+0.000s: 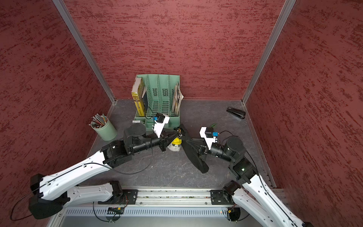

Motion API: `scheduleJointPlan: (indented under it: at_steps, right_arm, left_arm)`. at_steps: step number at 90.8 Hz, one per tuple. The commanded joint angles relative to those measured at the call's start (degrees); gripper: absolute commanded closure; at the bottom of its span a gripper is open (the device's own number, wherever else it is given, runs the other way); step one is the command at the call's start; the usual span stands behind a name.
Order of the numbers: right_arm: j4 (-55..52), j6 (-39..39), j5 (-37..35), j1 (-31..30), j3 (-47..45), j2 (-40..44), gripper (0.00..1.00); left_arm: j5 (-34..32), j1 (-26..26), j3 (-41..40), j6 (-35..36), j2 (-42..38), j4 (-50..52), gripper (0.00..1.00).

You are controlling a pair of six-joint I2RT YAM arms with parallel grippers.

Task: Remove the decoration from the bag
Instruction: Remove the decoration item from the bag.

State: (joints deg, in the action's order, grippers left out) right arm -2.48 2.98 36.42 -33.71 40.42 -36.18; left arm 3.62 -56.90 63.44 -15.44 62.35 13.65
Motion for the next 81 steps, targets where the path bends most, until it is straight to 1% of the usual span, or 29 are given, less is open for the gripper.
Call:
scheduleJointPlan:
  at_steps: [1,4,8,16,26,33,54,70,74,78,81]
  right_arm:
    - [-1.70,-1.25,7.47,0.09,0.77,-0.79,1.00]
    - [-2.99,-1.60,9.62,0.06,1.51,-1.53,1.00]
    - [-4.64,-1.99,10.28,0.05,2.46,-2.38,1.00]
    - [-6.77,-2.83,8.42,0.05,3.17,-3.20,1.00]
    - [-6.59,-3.01,7.96,0.06,2.76,-3.18,1.00]
    - [-6.23,-2.90,6.03,0.05,2.48,-2.66,1.00]
    - [-7.15,-1.72,-6.58,0.06,1.27,0.03,1.00]
    - [-8.56,-1.24,-12.90,0.16,1.56,-0.76,1.00]
    - [-8.87,-1.23,-13.79,0.20,1.79,-1.32,1.00]
    - [-9.39,-1.02,-15.15,0.15,2.04,-2.18,1.00]
    - [-9.67,-0.89,-15.93,0.14,2.22,-2.94,1.00]
  left_arm:
    - [-0.90,0.22,1.47,-2.27,-1.60,-1.02,1.00]
    - [-0.81,0.37,1.55,-2.94,-1.67,-0.95,1.00]
    - [-0.38,0.52,1.80,-3.43,-1.74,-0.91,1.00]
    - [0.30,0.68,2.32,-3.82,-1.83,-0.54,1.00]
    - [0.09,1.10,2.18,-4.04,-2.65,-0.64,1.00]
    - [-0.41,1.61,1.58,-3.83,-3.24,-0.37,1.00]
    - [3.22,4.74,-2.57,-2.27,-4.81,-2.79,1.00]
    - [6.01,8.16,-6.53,-2.93,-4.76,-4.35,1.00]
    - [7.58,9.11,-7.63,-3.44,-4.86,-5.27,0.94]
    - [8.94,10.13,-8.85,-3.96,-5.06,-6.21,0.83]
    - [9.37,10.78,-9.64,-4.68,-5.19,-6.73,0.80]
